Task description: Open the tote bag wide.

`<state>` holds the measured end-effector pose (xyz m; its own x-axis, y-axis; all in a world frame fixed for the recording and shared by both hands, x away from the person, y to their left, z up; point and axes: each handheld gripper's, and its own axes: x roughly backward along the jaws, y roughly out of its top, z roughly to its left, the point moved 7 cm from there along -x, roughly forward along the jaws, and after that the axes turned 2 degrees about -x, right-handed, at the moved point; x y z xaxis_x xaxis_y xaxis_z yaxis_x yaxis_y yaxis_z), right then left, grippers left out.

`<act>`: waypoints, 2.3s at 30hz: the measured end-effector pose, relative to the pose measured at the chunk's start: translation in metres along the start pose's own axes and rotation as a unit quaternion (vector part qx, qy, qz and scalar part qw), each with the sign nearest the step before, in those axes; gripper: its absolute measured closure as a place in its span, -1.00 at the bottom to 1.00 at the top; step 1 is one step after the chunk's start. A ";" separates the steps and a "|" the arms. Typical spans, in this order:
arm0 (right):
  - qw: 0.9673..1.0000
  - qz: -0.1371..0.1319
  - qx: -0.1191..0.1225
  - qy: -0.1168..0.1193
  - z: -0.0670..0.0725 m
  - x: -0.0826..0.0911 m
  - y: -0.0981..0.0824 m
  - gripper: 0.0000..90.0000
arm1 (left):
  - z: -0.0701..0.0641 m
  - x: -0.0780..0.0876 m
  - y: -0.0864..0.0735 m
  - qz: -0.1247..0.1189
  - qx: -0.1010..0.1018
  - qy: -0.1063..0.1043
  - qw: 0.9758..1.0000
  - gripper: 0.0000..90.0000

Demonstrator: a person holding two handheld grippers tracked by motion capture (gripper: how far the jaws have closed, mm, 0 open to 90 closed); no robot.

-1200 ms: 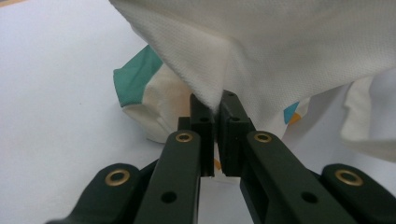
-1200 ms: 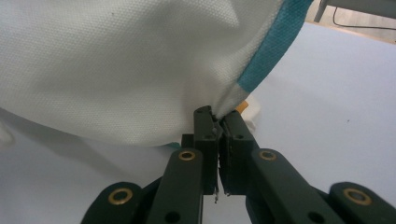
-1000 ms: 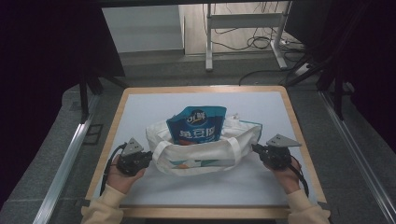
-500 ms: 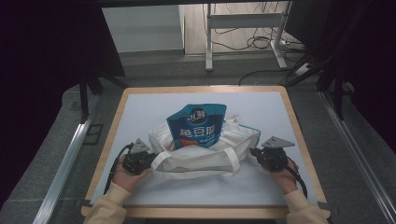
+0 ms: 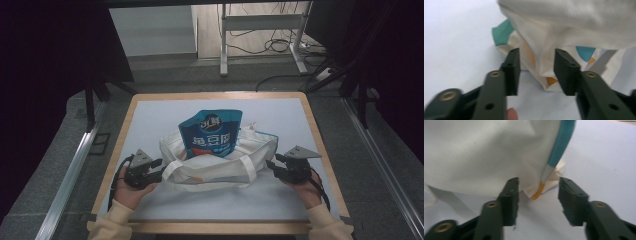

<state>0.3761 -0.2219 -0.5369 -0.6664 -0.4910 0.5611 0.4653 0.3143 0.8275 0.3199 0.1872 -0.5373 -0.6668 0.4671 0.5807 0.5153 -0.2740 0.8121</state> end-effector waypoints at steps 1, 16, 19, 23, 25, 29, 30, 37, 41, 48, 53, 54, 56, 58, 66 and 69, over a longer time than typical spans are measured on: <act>1.000 -0.005 -0.007 -0.004 -0.001 0.003 0.002 -0.03 | 0.001 0.004 0.001 -0.005 0.005 0.002 1.000 0.06; 0.997 -0.071 -0.040 0.004 -0.005 0.045 0.047 0.00 | 0.011 0.055 0.052 -0.091 0.035 0.009 0.995 -0.02; 0.997 -0.072 -0.027 0.013 -0.001 0.045 0.060 0.24 | 0.005 0.055 0.066 -0.092 0.021 0.001 0.996 0.33; 0.997 -0.071 -0.002 0.018 0.008 0.041 0.078 0.51 | -0.004 0.049 0.083 -0.088 -0.005 -0.017 0.996 0.75; 0.997 -0.070 0.010 0.022 0.012 0.039 0.086 0.63 | -0.005 0.045 0.089 -0.083 -0.007 -0.023 0.996 0.84; 0.997 -0.065 0.028 0.034 0.021 0.031 0.099 0.80 | -0.004 0.034 0.096 -0.071 -0.007 -0.032 0.997 0.95; 0.997 -0.063 0.029 0.037 0.023 0.029 0.101 0.83 | -0.004 0.031 0.097 -0.068 -0.006 -0.034 0.997 0.97; 0.996 -0.046 0.043 0.059 0.041 0.013 0.103 0.89 | -0.004 0.002 0.093 -0.037 -0.002 -0.040 0.999 0.98; 0.996 -0.032 0.049 0.071 0.052 0.005 0.094 0.90 | -0.005 -0.012 0.082 -0.013 -0.003 -0.041 0.999 0.98; 0.995 -0.007 0.051 0.085 0.061 -0.005 0.067 0.90 | -0.006 -0.026 0.061 0.017 -0.003 -0.042 0.999 0.98; 0.995 0.012 0.041 0.089 0.060 -0.012 0.046 0.91 | -0.006 -0.037 0.045 0.039 0.004 -0.041 0.998 0.98; 0.995 0.014 0.040 0.090 0.059 -0.014 0.042 0.91 | -0.006 -0.038 0.045 0.039 0.003 -0.040 0.998 0.98; 0.995 0.018 0.036 0.092 0.058 -0.016 0.036 0.92 | -0.006 -0.039 0.045 0.040 0.005 -0.040 0.998 0.98; 0.995 0.021 0.032 0.094 0.058 -0.018 0.029 0.92 | -0.007 -0.040 0.044 0.041 0.005 -0.041 0.998 0.98; 0.995 0.036 0.026 0.094 0.057 -0.023 0.012 0.93 | -0.009 -0.043 0.040 0.041 0.005 -0.040 0.998 0.98; 0.994 0.043 0.030 0.093 0.058 -0.027 0.008 0.94 | -0.008 -0.044 0.040 0.040 0.003 -0.040 0.998 0.98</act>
<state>0.3641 -0.1591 -0.5437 -0.5035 -0.6009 0.6209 0.4770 0.4059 0.7796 0.3655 0.1487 -0.5298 -0.5789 0.5095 0.6366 0.5687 -0.3072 0.7630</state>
